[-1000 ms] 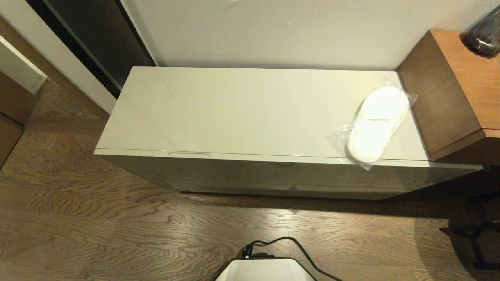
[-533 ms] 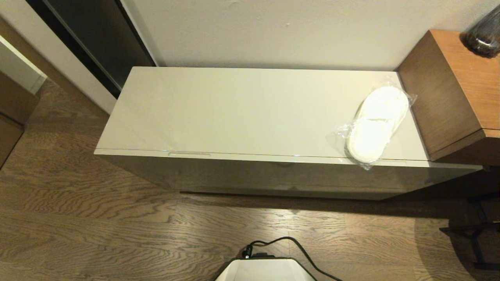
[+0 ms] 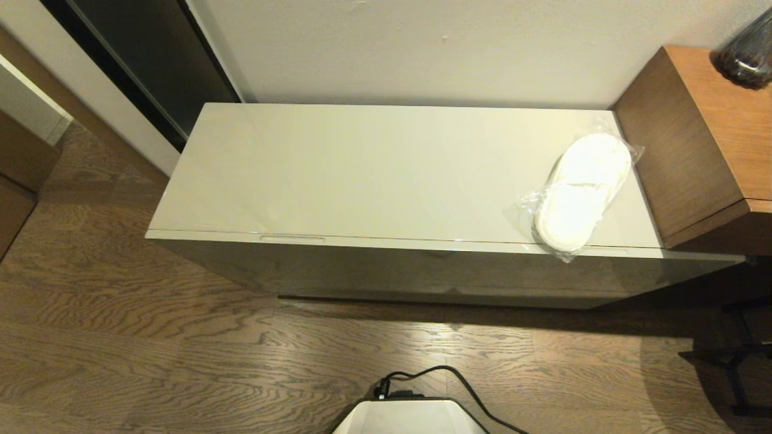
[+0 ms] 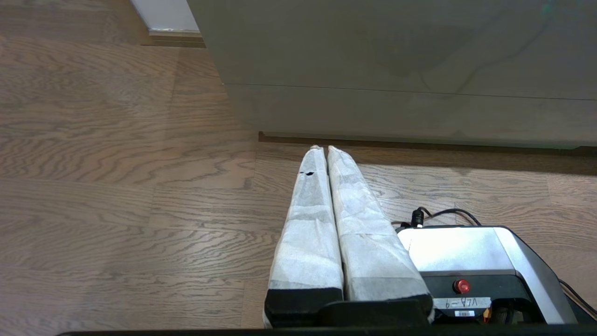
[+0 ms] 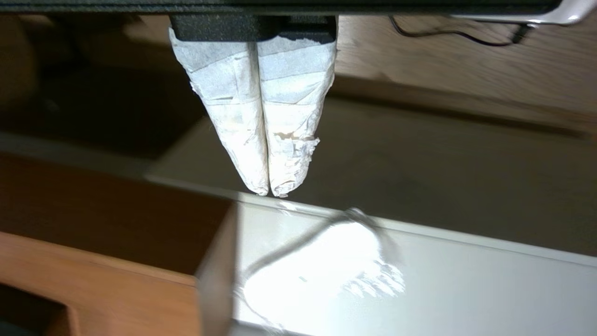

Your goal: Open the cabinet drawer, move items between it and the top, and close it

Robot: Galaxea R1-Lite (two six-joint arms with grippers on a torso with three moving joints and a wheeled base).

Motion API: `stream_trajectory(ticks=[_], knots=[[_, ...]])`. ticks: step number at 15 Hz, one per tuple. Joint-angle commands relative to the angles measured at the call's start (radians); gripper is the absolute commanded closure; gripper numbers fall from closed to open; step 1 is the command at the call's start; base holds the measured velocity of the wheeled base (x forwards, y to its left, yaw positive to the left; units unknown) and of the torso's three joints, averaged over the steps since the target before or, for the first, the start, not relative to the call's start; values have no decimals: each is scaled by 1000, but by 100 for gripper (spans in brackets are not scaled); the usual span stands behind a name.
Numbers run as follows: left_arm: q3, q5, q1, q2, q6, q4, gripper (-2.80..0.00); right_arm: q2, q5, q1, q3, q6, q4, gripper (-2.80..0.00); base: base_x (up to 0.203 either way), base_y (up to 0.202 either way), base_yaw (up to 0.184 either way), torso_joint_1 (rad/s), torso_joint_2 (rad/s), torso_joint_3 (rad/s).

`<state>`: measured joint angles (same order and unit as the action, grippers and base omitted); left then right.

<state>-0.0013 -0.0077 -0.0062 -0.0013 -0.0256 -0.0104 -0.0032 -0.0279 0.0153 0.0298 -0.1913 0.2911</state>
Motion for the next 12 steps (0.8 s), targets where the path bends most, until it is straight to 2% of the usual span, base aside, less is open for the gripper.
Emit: stream_trajectory(ticks=[1,3,5,12], knots=[[0,1,0,1,0,0,0,2,-23,0,-31,26,-119,0,0,0,0,0,0,0],[1,0,2,1,0,0,0,2,5,0,-30,81,-253,0,0,0,0,0,0,0],[0,0,0,1,0,0,0,2,17,0,-30,115,-295,0,0,0,0,0,0,0],[0,0,1,1,0,0,0,2,19,0,-31,147,-293,0,0,0,0,0,0,0]])
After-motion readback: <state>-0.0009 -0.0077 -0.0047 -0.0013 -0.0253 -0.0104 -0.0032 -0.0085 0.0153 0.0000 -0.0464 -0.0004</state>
